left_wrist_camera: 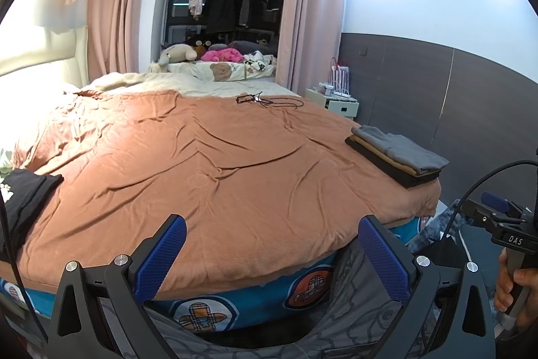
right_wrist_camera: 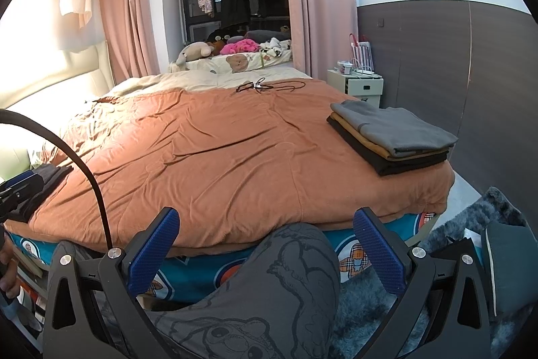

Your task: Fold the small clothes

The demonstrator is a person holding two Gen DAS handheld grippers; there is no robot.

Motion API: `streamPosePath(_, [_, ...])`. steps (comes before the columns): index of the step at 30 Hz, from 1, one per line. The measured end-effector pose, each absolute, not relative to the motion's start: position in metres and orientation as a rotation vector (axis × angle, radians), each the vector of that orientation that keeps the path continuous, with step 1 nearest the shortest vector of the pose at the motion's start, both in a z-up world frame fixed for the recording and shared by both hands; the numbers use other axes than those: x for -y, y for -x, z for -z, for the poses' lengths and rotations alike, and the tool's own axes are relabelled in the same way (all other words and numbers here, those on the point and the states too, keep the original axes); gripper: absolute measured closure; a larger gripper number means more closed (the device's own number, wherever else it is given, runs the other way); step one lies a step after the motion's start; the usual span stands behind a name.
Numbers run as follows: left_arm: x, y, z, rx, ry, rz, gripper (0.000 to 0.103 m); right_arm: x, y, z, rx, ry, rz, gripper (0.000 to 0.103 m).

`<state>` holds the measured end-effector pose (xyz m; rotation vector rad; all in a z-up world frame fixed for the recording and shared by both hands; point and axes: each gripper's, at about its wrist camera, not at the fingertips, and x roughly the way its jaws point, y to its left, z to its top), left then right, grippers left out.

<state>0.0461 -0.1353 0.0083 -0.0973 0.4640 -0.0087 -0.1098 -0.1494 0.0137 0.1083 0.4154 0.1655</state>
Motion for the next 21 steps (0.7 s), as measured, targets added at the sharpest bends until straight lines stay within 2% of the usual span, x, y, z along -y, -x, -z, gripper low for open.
streamPosePath(21, [0.147,-0.038,-0.016,-0.451,0.094,0.011,0.0,0.151,0.109,-0.009,-0.417,-0.132,-0.188,0.0])
